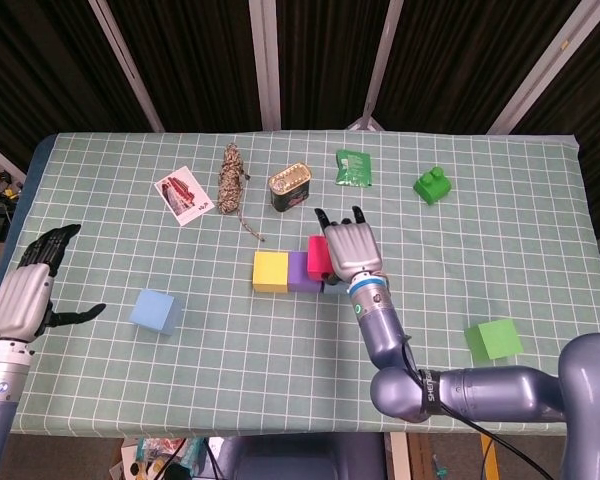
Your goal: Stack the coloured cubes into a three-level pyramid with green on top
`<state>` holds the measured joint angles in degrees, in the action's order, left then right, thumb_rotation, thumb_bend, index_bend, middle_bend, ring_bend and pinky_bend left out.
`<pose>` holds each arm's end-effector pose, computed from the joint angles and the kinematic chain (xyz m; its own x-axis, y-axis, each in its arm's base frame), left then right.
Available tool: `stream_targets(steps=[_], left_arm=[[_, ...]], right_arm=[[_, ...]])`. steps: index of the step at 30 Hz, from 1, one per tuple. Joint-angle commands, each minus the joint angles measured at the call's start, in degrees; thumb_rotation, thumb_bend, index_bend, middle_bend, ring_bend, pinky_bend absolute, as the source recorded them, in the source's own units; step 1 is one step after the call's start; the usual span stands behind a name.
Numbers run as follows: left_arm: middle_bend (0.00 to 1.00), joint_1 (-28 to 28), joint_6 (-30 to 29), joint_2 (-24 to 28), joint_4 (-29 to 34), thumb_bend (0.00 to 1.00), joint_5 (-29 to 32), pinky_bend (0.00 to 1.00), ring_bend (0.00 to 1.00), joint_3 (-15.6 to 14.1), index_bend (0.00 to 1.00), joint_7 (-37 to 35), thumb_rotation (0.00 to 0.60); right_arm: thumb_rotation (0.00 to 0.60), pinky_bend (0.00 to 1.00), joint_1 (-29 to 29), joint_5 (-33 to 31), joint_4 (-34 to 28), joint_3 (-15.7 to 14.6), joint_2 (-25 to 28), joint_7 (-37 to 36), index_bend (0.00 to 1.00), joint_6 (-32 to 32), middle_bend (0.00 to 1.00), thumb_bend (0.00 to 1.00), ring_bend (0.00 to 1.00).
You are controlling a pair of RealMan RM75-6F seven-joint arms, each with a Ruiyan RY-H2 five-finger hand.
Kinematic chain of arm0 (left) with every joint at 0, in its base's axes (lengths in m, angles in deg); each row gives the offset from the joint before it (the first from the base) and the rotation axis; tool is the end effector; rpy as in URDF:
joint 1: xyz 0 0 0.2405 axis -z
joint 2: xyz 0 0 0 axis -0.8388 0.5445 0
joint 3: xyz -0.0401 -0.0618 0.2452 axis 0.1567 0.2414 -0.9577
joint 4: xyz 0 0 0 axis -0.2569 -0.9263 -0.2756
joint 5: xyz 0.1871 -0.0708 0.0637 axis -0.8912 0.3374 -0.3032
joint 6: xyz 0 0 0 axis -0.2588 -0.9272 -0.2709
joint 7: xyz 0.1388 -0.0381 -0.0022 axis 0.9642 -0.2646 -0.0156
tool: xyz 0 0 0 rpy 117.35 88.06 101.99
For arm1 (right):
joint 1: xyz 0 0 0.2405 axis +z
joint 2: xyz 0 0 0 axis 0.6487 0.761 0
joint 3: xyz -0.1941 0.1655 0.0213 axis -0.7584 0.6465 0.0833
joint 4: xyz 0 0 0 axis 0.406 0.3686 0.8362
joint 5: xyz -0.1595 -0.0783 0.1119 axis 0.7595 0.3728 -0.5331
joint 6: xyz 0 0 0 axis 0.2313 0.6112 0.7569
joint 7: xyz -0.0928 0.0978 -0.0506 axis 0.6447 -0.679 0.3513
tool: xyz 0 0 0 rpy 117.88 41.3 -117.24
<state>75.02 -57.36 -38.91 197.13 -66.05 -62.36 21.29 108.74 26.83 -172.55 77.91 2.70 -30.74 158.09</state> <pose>-0.2030 0.2451 0.1695 0.1300 0.0606 0.9897 0.9915 -0.0003 -0.1302 -0.0175 -0.3705 0.0275 0.4518 -0.3214 0.8322 -0.8921 -0.1524 0.4254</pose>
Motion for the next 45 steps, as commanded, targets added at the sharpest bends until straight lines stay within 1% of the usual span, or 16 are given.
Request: stream_targets(steps=[1, 6, 11, 21, 29, 45], left_arm=[[0.05, -0.1, -0.1, 0.1, 0.1, 0.1, -0.1, 0.05, 0.0, 0.0, 0.02, 0.0, 0.6], [0.05, -0.1, -0.1, 0.1, 0.2, 0.1, -0.2, 0.05, 0.0, 0.0, 0.02, 0.0, 0.6], [0.05, -0.1, 0.0, 0.0, 0.2, 0.1, -0.2, 0.05, 0.0, -0.1, 0.02, 0.1, 0.6], [0.05, 0.1, 0.3, 0.1, 0.1, 0.1, 0.3, 0.05, 0.0, 0.0, 0.02, 0.1, 0.6], [0.05, 0.1, 0.3, 0.0, 0.1, 0.1, 0.3, 0.05, 0.0, 0.1, 0.02, 0.2, 0.6], [0.05, 0.1, -0.1, -0.3, 0.0, 0.1, 0.3, 0.05, 0.0, 0.1, 0.02, 0.7, 0.6]], right_arm=[[0.6, 0.0, 0.3, -1.0, 0.3, 0.6, -0.5, -0.1, 0.0, 0.8, 0.46, 0.26, 0.28], [0.6, 0.0, 0.6, -4.4, -0.3, 1.9, -0.4, 0.0, 0.0, 0.6, 0.46, 0.26, 0.28], [0.6, 0.0, 0.8, -5.3, -0.5, 2.0, -0.4, 0.1, 0.0, 0.2, 0.46, 0.26, 0.28], [0.6, 0.0, 0.7, -3.9, 0.4, 2.2, -1.2, -1.5, 0.0, -0.5, 0.46, 0.26, 0.28], [0.6, 0.0, 0.5, -2.5, 1.3, 1.7, -1.6, -2.4, 0.0, -1.2, 0.46, 0.26, 0.28], [0.6, 0.0, 0.1, -1.7, 2.5, 0.8, -1.0, -3.1, 0.0, -2.9, 0.46, 0.26, 0.28]])
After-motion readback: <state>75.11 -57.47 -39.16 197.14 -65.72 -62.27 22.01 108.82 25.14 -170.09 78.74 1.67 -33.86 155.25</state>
